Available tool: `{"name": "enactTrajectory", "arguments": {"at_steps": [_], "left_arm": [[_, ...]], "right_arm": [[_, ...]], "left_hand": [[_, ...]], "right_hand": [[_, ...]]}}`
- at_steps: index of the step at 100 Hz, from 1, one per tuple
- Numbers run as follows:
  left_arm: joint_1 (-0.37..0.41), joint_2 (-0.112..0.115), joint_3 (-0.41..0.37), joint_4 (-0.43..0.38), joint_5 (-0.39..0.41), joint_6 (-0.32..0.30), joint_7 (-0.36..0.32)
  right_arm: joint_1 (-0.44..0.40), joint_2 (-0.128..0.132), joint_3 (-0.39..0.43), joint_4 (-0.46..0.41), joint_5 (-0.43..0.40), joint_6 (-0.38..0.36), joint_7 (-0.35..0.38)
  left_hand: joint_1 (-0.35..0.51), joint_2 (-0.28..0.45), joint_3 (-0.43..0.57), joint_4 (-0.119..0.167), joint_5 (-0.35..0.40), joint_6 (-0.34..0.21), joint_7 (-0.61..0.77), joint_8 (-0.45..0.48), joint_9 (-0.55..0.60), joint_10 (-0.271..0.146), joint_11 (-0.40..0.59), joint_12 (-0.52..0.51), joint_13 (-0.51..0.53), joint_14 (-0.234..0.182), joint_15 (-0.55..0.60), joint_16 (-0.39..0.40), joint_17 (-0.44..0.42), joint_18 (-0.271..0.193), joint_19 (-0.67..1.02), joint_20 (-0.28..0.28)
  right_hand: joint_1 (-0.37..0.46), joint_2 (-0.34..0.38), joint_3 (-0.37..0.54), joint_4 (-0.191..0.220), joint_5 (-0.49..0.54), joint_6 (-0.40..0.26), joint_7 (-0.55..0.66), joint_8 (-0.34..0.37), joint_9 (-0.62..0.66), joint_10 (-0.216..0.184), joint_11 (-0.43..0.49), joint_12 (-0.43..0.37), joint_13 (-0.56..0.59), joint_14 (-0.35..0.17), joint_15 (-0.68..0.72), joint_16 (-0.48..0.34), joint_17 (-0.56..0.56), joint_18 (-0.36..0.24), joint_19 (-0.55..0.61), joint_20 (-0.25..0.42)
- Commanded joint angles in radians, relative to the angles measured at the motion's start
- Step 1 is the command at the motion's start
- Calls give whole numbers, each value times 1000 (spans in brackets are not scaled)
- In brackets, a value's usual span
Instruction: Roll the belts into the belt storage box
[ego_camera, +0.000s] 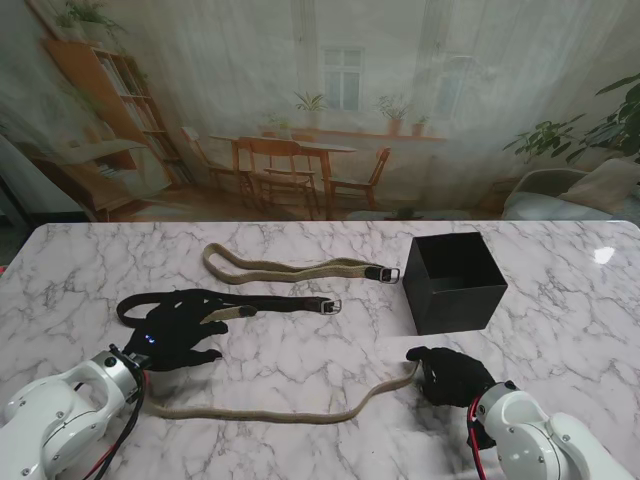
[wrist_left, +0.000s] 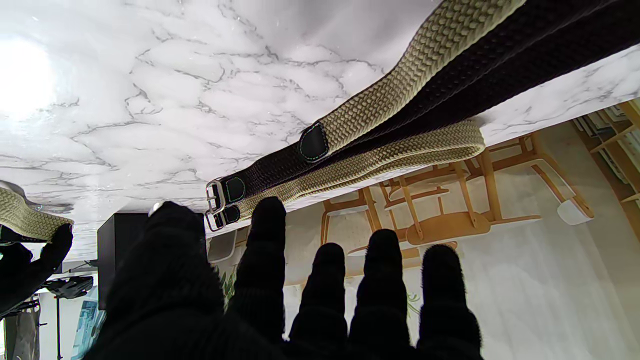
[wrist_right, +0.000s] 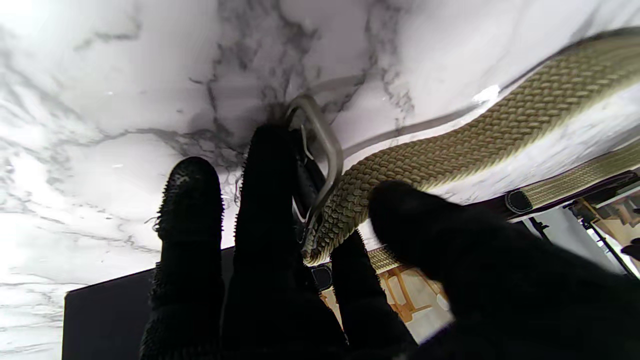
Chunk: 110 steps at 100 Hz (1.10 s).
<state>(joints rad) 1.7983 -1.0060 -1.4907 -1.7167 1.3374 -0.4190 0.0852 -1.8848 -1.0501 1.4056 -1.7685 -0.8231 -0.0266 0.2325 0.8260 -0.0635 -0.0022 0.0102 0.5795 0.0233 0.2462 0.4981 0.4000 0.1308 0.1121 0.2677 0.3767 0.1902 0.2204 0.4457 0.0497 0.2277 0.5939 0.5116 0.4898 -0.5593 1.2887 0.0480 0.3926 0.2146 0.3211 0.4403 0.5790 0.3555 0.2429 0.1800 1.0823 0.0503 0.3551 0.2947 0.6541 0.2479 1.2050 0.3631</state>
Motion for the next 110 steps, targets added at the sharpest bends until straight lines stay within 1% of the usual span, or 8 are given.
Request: {"name": "enactTrajectory", "arguments": {"at_steps": [1, 22, 30, 54, 62, 67, 86, 110], "left_arm": [[1, -2, 4, 2, -3, 2, -17], [-1, -2, 6, 2, -8, 2, -24], [-3, -2, 8, 4, -10, 2, -26], [-8, -1, 14, 9, -14, 2, -31], [-9, -1, 14, 9, -12, 3, -31], [-9, -1, 15, 10, -12, 3, -31], [-9, -1, 16, 12, -13, 5, -30], [-8, -1, 18, 13, -15, 9, -35]], "right_arm": [[-15, 7, 2, -3, -13, -4, 0], [-20, 15, 10, -26, -58, -1, 52], [-18, 19, 8, -26, -97, -6, 63], [-2, 24, -11, -3, -247, -23, 30], [-4, 22, -10, -1, -219, -19, 25], [-7, 19, -8, -1, -191, -16, 20], [-21, 10, 1, -5, -116, 3, -12], [-37, 14, 22, -33, -111, -14, 26]], "left_hand": [[31, 32, -20, -20, 20, 26, 10, 5, -20, 27, -20, 9, 11, 14, -14, 11, -13, 30, -9, 2], [33, 31, -20, -20, 20, 26, 11, 5, -21, 26, -20, 9, 10, 15, -13, 12, -12, 27, -9, 0], [35, 32, -20, -20, 21, 26, 11, 5, -20, 28, -20, 10, 9, 14, -12, 12, -12, 28, -8, 0], [40, 31, -19, -20, 22, 27, 13, 5, -22, 27, -20, 10, 10, 15, -11, 13, -11, 27, -7, -2], [44, 30, -18, -20, 22, 28, 13, 5, -21, 28, -19, 10, 10, 15, -11, 13, -10, 25, -6, -2], [46, 31, -18, -20, 22, 29, 13, 5, -21, 28, -19, 10, 10, 16, -11, 13, -10, 25, -6, -3], [44, 32, -20, -20, 22, 29, 14, 5, -22, 28, -18, 10, 10, 15, -9, 13, -11, 25, -4, -4], [44, 31, -20, -20, 21, 30, 15, 4, -22, 28, -17, 10, 10, 17, -8, 14, -10, 25, -2, -5]], "right_hand": [[41, -56, 131, 63, -38, 70, -26, 27, -64, -57, -35, -20, -44, -1, -99, -57, -20, -31, -14, -19], [230, -101, 195, 64, -87, 35, -75, 74, -121, -110, -55, -31, -97, -12, -115, -78, -48, -56, -30, -22], [393, -179, 204, -109, -87, 1, -72, 119, -127, -149, -3, -6, -44, -12, -60, -33, -31, -26, 96, -262], [416, -219, 192, -228, -51, -132, 101, 124, -40, -257, 96, 39, 77, -28, 55, 125, 77, -78, 174, -216], [363, -109, 92, -133, -67, -100, 136, 63, -63, -218, 73, 30, 25, 27, 2, 141, 32, -49, 85, -123], [243, -35, 30, -60, -73, -74, 124, 32, -84, -193, 57, 22, -13, 50, -21, 118, 3, -60, -6, 106], [8, 83, -155, -53, -36, -20, 62, 6, -106, -115, 28, 7, -56, 102, -31, 85, -52, -23, -2, 103], [95, -59, 170, 68, -63, 2, -4, 17, -165, -96, 12, 0, -113, 89, -65, 46, -100, -35, -24, 64]]}}
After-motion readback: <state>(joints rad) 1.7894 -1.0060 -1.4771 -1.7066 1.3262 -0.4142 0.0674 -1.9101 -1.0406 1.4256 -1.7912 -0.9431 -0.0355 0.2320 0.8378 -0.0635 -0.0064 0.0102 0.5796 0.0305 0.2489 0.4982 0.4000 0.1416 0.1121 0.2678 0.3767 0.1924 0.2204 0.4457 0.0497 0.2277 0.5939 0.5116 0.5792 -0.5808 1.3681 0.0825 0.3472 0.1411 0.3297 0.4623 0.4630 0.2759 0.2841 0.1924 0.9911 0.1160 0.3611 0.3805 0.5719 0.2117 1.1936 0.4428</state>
